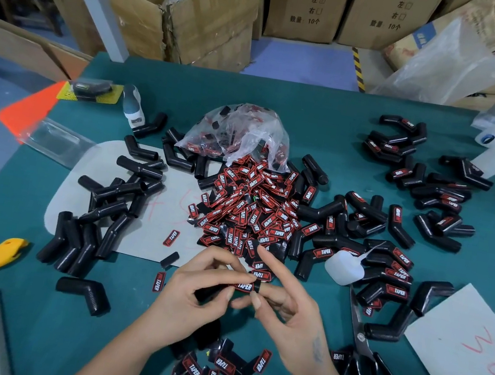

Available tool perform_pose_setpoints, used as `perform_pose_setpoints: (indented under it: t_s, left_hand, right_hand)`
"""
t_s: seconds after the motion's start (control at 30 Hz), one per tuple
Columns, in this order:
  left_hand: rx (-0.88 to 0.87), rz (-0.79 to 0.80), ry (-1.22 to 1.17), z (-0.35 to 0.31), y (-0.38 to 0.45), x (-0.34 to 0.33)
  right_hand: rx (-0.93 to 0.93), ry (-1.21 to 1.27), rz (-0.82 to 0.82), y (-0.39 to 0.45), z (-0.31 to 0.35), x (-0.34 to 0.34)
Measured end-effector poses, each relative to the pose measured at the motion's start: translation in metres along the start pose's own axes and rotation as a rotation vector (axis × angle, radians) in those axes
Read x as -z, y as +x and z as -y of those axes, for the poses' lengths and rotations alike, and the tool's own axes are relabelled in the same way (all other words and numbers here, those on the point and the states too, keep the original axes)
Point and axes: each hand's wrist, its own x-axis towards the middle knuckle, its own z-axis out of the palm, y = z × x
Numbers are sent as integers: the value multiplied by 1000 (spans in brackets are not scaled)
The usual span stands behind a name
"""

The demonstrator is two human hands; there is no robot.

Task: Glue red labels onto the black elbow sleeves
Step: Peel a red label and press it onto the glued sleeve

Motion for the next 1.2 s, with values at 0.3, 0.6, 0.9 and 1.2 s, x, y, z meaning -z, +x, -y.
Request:
perform_pose_setpoints:
  t_s: [0.3,0.6,0.9,1.2]
  left_hand:
    - [58,-11,-54,-1,-2,1]
    - [92,-112,-61,-5,-6,-12]
    - [153,-182,-197,-8,-7,-19]
    - [176,-157,-277,-9,-4,-15]
  right_hand:
    - [13,37,-29,1,3,-1]
    - [-45,222,-156,2,10,-11]
    - [-48,195,-159,0,3,-13]
    - [-19,188,-149,0,2,-13]
